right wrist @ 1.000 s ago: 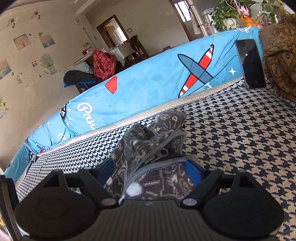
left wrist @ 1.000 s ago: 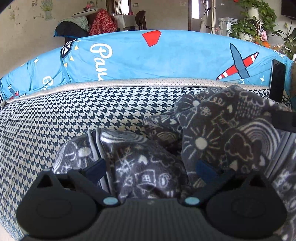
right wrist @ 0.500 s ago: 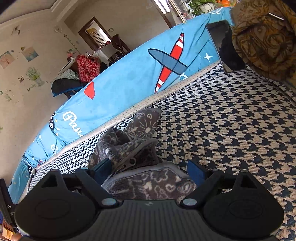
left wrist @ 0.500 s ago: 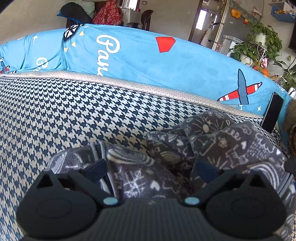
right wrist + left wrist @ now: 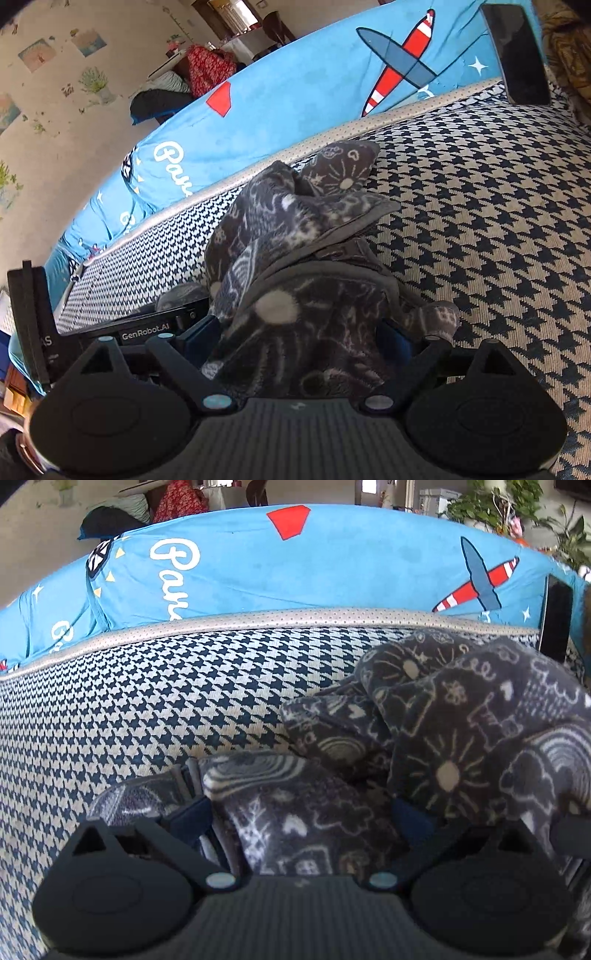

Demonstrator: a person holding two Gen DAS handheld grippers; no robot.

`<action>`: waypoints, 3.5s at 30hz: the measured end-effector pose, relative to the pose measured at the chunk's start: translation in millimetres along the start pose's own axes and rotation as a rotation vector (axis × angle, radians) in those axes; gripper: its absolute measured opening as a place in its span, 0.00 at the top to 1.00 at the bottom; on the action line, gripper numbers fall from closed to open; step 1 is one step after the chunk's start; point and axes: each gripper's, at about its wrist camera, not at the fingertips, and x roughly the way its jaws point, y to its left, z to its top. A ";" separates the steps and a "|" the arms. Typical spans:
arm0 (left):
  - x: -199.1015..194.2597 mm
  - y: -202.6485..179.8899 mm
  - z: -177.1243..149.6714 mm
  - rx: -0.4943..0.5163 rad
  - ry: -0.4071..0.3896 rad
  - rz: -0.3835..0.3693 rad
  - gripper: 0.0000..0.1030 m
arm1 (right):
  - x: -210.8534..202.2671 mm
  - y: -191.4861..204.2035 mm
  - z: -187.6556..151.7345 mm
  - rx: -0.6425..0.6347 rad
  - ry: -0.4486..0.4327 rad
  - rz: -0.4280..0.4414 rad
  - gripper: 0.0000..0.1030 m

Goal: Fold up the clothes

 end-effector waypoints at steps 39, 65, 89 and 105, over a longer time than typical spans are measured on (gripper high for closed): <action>-56.7 18.2 -64.9 -0.189 0.035 0.131 0.04 | -26.8 55.9 14.5 -0.145 -0.308 0.004 0.82; -113.1 -15.3 -68.3 -0.203 0.070 0.054 0.05 | -45.6 16.3 29.7 0.078 -0.327 -0.027 0.65; -62.5 -1.3 27.4 -0.236 -0.092 -0.162 0.00 | -73.3 -33.9 26.1 0.123 -0.318 -0.084 0.42; 34.6 -3.6 59.6 -0.444 0.099 -0.377 0.00 | -60.1 -44.6 20.9 0.115 -0.232 -0.136 0.32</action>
